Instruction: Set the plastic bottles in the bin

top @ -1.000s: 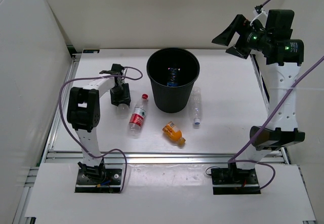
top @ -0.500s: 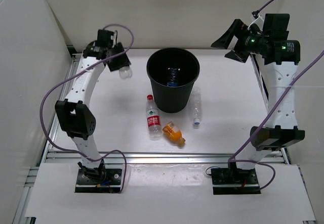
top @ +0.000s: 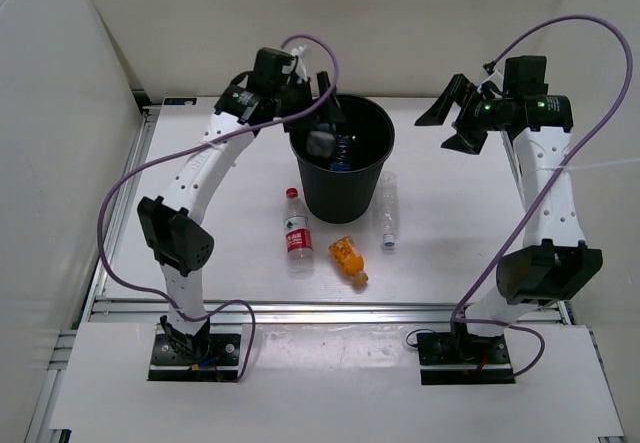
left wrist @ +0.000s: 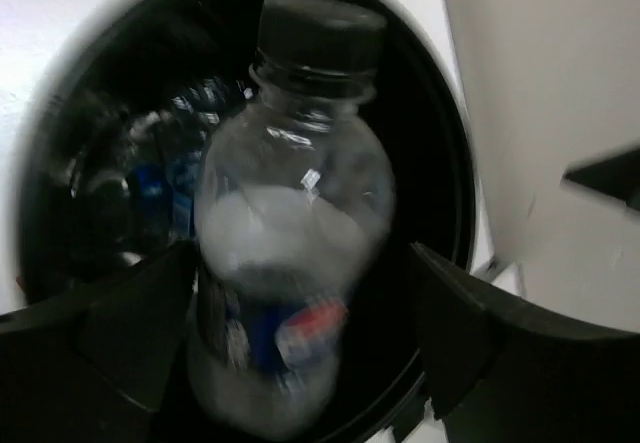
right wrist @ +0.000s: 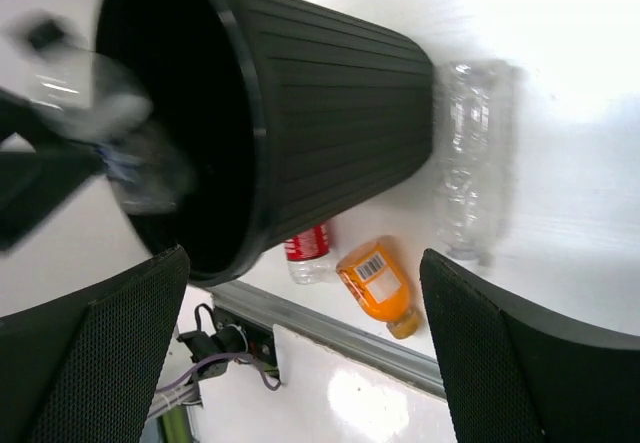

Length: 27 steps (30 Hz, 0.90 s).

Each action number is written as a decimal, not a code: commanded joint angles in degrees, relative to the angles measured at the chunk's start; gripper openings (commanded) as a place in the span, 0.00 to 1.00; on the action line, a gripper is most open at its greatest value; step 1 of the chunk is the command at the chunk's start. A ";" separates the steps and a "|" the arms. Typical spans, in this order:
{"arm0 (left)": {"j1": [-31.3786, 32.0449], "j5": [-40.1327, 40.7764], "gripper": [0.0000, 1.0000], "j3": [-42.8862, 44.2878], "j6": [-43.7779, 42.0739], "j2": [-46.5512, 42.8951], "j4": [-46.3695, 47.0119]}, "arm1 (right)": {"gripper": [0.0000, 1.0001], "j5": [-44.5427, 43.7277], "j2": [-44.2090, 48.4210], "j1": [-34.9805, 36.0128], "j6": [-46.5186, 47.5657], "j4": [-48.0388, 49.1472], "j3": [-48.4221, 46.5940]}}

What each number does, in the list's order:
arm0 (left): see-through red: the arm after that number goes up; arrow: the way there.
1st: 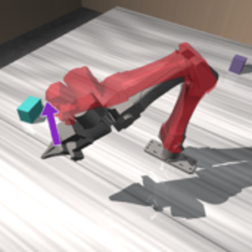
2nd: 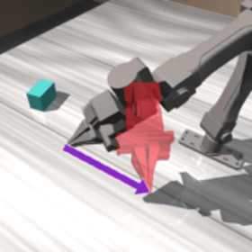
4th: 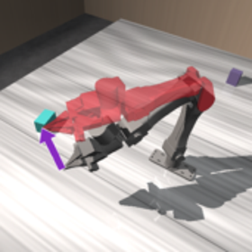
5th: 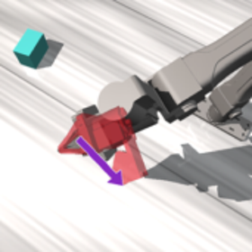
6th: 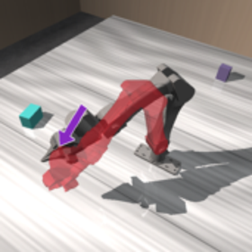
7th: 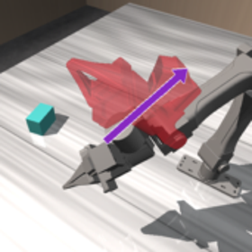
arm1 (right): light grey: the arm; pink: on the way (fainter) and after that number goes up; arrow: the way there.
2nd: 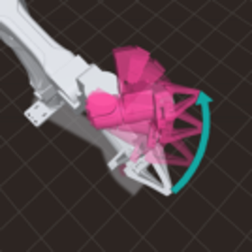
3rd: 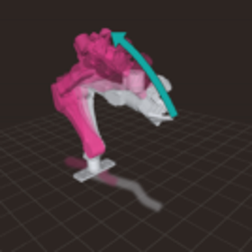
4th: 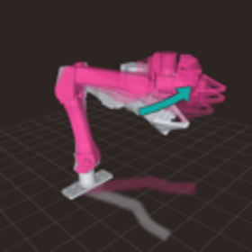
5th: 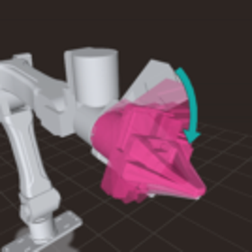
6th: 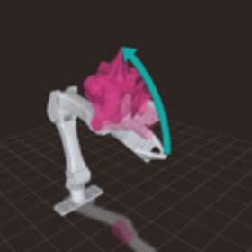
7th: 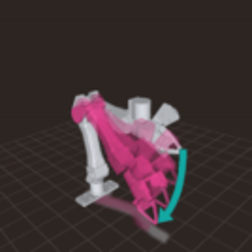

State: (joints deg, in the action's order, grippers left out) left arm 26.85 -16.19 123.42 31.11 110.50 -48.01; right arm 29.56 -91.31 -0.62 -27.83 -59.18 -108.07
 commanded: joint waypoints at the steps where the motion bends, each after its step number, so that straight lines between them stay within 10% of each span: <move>1: 1.44 -3.33 1.00 -2.64 -1.31 -2.64 -0.51 | 1.00 -1.52 1.75 -1.05 0.76 2.05 3.30; 11: -0.82 17.23 1.00 -12.29 -0.98 -19.34 0.19 | 1.00 -5.13 -9.32 0.18 -0.03 3.80 13.93; 27: -19.99 5.30 1.00 -55.02 11.24 -30.78 3.35 | 1.00 2.34 -26.01 6.51 0.50 16.20 21.77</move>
State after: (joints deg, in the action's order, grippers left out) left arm 8.36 -6.24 71.02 39.16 82.61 -47.53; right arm 29.21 -114.43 5.04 -28.05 -45.67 -84.99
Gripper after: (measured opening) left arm 0.998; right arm 0.995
